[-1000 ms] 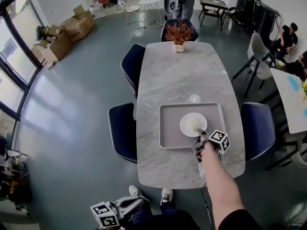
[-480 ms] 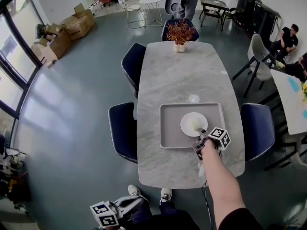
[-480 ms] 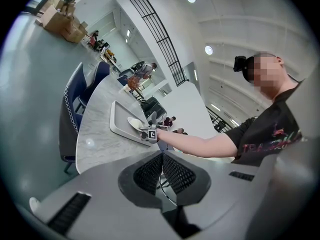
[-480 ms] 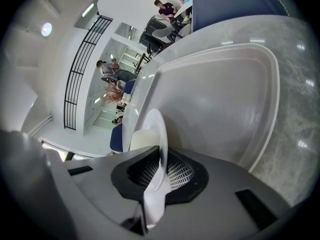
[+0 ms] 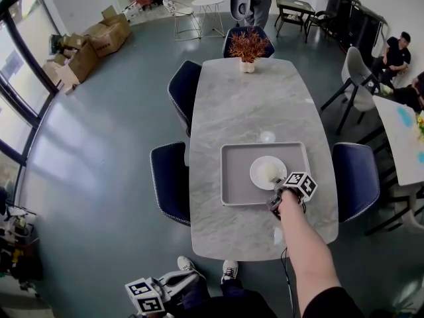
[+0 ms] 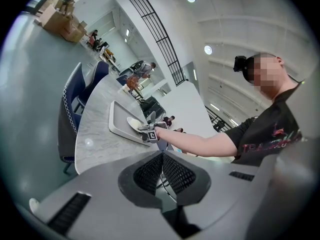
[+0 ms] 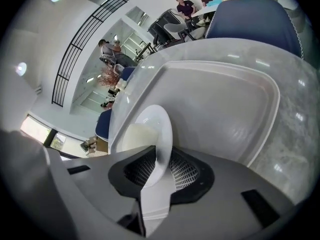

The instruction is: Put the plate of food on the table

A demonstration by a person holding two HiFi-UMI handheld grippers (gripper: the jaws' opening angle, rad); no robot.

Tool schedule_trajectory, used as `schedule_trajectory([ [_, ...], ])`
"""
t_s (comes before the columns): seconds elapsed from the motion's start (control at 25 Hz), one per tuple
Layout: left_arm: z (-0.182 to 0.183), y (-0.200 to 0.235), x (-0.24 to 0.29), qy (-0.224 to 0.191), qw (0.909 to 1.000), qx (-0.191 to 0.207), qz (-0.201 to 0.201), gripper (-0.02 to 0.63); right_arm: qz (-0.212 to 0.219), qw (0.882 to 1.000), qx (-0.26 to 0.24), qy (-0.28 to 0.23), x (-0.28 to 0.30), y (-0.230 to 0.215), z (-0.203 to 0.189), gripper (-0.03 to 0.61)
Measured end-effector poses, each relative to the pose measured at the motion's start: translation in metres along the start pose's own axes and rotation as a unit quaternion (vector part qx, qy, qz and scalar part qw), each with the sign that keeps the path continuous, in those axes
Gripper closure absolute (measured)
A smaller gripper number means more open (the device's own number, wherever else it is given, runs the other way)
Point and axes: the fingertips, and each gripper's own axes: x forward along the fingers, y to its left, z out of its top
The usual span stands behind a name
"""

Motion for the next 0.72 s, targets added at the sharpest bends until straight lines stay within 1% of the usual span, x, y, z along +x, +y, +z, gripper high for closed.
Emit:
schedule_trajectory([
  [0.2, -0.003, 0.002, -0.001, -0.002, 1.0, -0.009, -0.003, 0.606, -0.025, 0.999, -0.028, 0.004, -0.005, -0.005, -0.001, 0.491],
  [0.24, -0.004, 0.003, -0.001, -0.002, 0.9999, -0.012, -0.003, 0.606, -0.028, 0.999, -0.033, 0.006, -0.006, -0.006, -0.002, 0.483],
  [0.28, -0.004, 0.003, -0.001, -0.003, 0.9999, -0.013, -0.004, 0.606, -0.031, 0.999, -0.039, 0.008, -0.006, -0.007, -0.002, 0.462],
  [0.44, -0.002, 0.001, 0.004, 0.0, 1.0, -0.004, -0.004, 0.606, -0.046, 0.997, -0.063, 0.016, -0.008, -0.011, 0.002, 0.44],
  [0.56, -0.003, 0.001, 0.005, -0.001, 0.9999, -0.008, -0.008, 0.606, -0.047, 0.997, -0.066, 0.004, -0.014, -0.011, 0.008, 0.44],
  [0.64, -0.003, 0.0, 0.006, 0.0, 0.9999, -0.006, -0.01, 0.606, -0.045, 0.997, -0.068, -0.014, -0.023, -0.011, 0.014, 0.44],
  [0.72, -0.003, -0.002, 0.006, 0.0, 0.9999, -0.004, -0.012, 0.606, -0.026, 0.997, -0.071, -0.031, -0.032, -0.006, 0.019, 0.442],
])
